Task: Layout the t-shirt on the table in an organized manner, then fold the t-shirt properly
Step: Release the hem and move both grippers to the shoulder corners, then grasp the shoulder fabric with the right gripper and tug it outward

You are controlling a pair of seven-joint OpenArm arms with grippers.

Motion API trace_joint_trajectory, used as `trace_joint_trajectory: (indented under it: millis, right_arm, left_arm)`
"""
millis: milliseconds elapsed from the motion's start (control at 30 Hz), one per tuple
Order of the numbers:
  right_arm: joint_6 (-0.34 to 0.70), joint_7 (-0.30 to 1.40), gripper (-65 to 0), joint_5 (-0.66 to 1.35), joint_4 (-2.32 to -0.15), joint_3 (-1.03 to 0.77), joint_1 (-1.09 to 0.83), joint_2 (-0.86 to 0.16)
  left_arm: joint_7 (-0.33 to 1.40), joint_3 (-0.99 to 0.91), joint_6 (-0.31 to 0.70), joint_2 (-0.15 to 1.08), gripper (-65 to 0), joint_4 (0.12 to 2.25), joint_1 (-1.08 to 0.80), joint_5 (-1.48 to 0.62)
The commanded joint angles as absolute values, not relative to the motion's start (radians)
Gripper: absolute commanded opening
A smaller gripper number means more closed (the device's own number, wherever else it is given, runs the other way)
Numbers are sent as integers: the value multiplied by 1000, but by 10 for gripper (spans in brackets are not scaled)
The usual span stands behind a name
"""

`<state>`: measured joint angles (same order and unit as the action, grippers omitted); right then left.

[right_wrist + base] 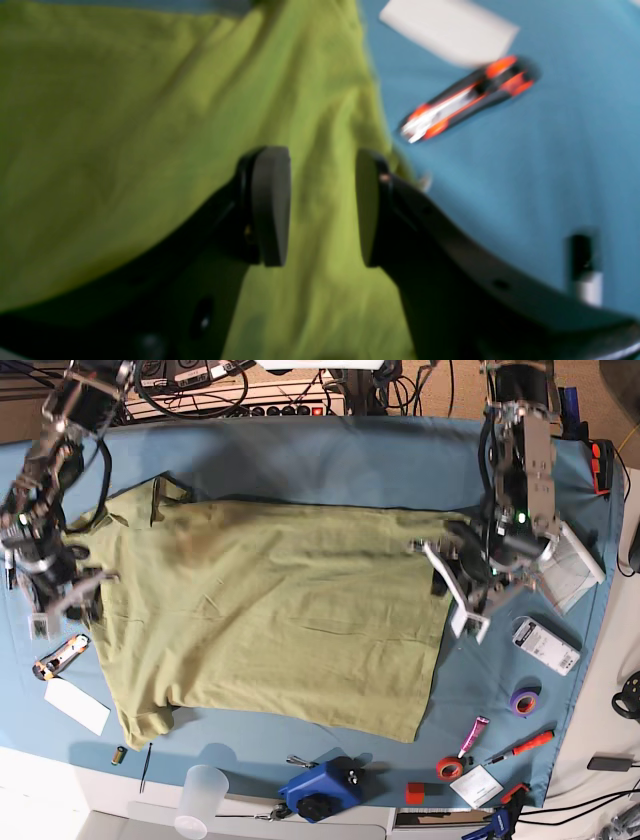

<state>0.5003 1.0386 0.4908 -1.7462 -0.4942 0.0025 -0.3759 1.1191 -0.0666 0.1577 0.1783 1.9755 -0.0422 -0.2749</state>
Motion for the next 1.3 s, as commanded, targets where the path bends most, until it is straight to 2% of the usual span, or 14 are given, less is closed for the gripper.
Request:
trace_joint_trajectory:
  millis: [0,233,533,733,900,1267]
  right_arm:
    - [523,1034,-427,534,-1762,-529,-8,-395]
    - [626,1127,-427,713,-1762,-677,-188,-396]
    - [688,1158,-427,714,-1762,-680,-288,-397]
    - [678,1182,-427,709,-1762,-680,-289,-395]
    - [580,1197,-427,645,-1761,-680,-288,-385]
    - [551,1104,-427,585,-1760,-680,-288,-242]
  left_arm:
    - [1101,-69,158,184,-453,2012,-44,-281]
    - [1109,-69,158,184,-453,2073,-123,-281]
    - [1138,-69,158,234,-453,2081,-212,-281]
    - [1137,-69,154,280,-453,2081,-263,-288]
    - [1129,-69,154,280,-453,2081,-289,-292]
    - [1115,-69,158,280,-453,2081,-291,-292]
